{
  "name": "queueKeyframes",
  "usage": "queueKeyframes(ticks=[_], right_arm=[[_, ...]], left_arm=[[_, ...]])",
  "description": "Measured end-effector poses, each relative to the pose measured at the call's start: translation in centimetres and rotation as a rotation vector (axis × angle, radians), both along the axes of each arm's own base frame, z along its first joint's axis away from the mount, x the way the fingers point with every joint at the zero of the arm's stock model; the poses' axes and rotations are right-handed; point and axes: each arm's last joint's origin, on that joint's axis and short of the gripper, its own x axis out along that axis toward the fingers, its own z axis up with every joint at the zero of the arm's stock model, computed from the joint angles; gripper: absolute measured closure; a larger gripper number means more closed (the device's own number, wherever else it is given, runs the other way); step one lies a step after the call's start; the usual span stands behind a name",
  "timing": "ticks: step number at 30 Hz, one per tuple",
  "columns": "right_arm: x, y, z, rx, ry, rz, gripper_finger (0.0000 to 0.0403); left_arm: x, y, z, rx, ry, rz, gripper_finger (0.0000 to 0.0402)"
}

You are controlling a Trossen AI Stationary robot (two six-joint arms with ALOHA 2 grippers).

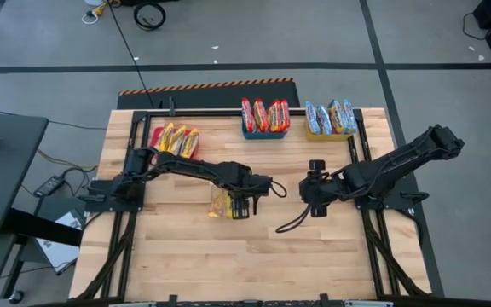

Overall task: Sort Maruchan noodles
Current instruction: Put the yellow noodle pack into the red bin

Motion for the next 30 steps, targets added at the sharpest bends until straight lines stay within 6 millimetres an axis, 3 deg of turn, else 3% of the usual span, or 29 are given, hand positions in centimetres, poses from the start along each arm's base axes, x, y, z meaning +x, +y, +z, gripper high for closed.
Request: queueKeyframes(ticks=[5,10,14,18,23,26,30], right_arm=[[-0.4,-0.1,0.6,0.020,-0.029,-0.007,0.0200],[-0.5,-0.1,0.7,0.037,-0.035,-0.004,0.0200],[-0.5,-0.1,0.7,0.044,-0.039,-0.015,0.0200],[-0.5,-0.1,0.7,0.052,-0.038,-0.016,0.0200],[-0.5,-0.1,0.7,0.051,-0.037,-0.015,0.0200],[-0.5,-0.1,0.7,0.051,-0.036,-0.015,0.0200],[-0.6,-0.1,0.7,0.053,-0.033,-0.021,0.0200]], left_arm=[[-0.1,0.0,-2.4,0.006,0.070,-0.008,0.0165],[-0.1,0.0,-3.9,0.013,0.117,-0.020,0.0169],[0.0,0.1,-4.7,0.003,0.146,-0.011,0.0206],[-0.1,0.2,-4.9,0.023,0.161,-0.016,0.0272],[0.2,0.5,-4.2,0.067,0.173,-0.007,0.0384],[0.1,0.5,-3.1,0.087,0.157,-0.029,0.0394],[-1.3,0.8,1.2,0.166,0.104,-0.037,0.0397]])
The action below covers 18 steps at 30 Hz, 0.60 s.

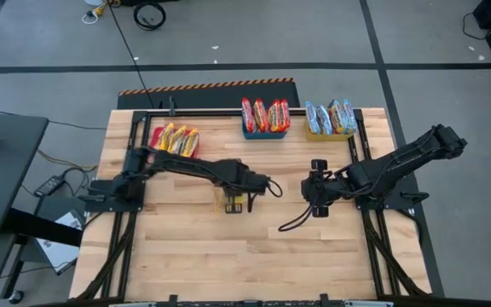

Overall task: Sort Maruchan noodles
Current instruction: Put the yellow noodle pack into the red bin

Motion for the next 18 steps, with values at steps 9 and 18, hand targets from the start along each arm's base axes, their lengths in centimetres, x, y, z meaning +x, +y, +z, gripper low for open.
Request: queueKeyframes(ticks=[9,18], right_arm=[[0.0,0.0,0.0,0.007,-0.006,-0.014,0.0200],[0.5,-0.2,0.2,-0.001,-0.057,-0.039,0.0200]], left_arm=[[-10.8,2.7,8.2,0.092,-0.176,0.037,0.0399],[-23.8,7.6,9.6,0.394,-0.285,0.375,0.0400]])
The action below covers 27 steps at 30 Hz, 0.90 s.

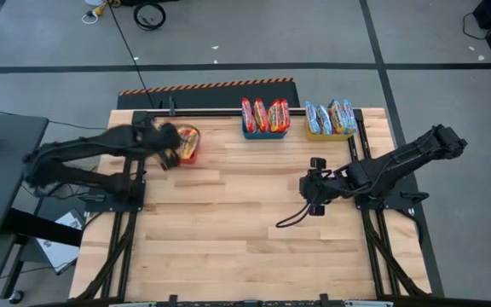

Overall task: Sort Maruchan noodles
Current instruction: Put the yellow noodle pack into the red bin

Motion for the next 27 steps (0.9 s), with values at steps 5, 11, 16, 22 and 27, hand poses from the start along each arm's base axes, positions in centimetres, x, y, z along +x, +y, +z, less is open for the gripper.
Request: queueKeyframes(ticks=[5,11,16,22,27], right_arm=[[0.4,-0.3,0.2,0.003,-0.030,-0.008,0.0200],[0.4,-0.5,0.2,0.004,-0.033,-0.014,0.0200],[0.4,-0.3,0.1,0.023,-0.030,-0.011,0.0200],[0.3,0.1,0.1,0.034,-0.024,0.006,0.0200],[0.1,0.1,0.0,0.029,-0.005,0.012,0.0200]], left_arm=[[-3.0,3.3,0.8,0.099,0.005,0.241,0.0401],[-4.3,7.6,-0.5,0.054,0.180,0.395,0.0401],[-3.9,10.1,-2.5,-0.021,0.315,0.419,0.0401],[-2.0,11.5,-4.7,-0.106,0.346,0.363,0.0401],[0.4,10.7,-5.5,-0.218,0.215,0.227,0.0401]])
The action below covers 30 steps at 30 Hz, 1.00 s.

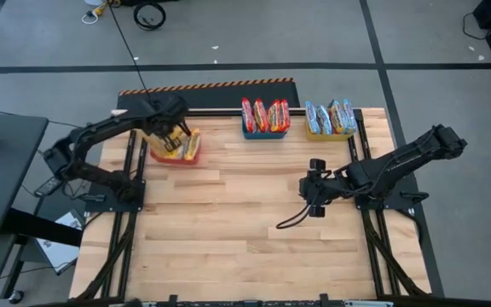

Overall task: Sort Maruchan noodles
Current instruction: Put the yellow noodle pack into the red bin

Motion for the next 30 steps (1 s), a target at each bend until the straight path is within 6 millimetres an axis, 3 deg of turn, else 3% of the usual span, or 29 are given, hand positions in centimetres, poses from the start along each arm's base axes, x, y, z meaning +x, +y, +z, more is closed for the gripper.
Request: queueKeyframes(ticks=[5,12,16,23,30], right_arm=[[-0.1,0.0,0.0,-0.003,0.007,0.000,0.0200],[-0.1,0.0,0.0,-0.005,0.008,0.002,0.0200],[-0.1,0.0,0.0,-0.005,0.009,0.002,0.0200],[-0.1,0.0,-0.1,0.006,0.007,-0.016,0.0200],[-0.2,-0.1,-0.1,0.029,0.001,-0.056,0.0200]], left_arm=[[3.3,-2.9,0.0,-0.090,-0.190,-0.164,0.0401],[6.8,-8.6,0.3,-0.258,-0.364,-0.408,0.0401],[7.0,-11.0,1.7,-0.313,-0.369,-0.491,0.0401],[5.7,-12.7,4.6,-0.487,-0.432,-0.604,0.0401],[5.8,-14.2,4.2,-0.564,-0.437,-0.886,0.0401]])
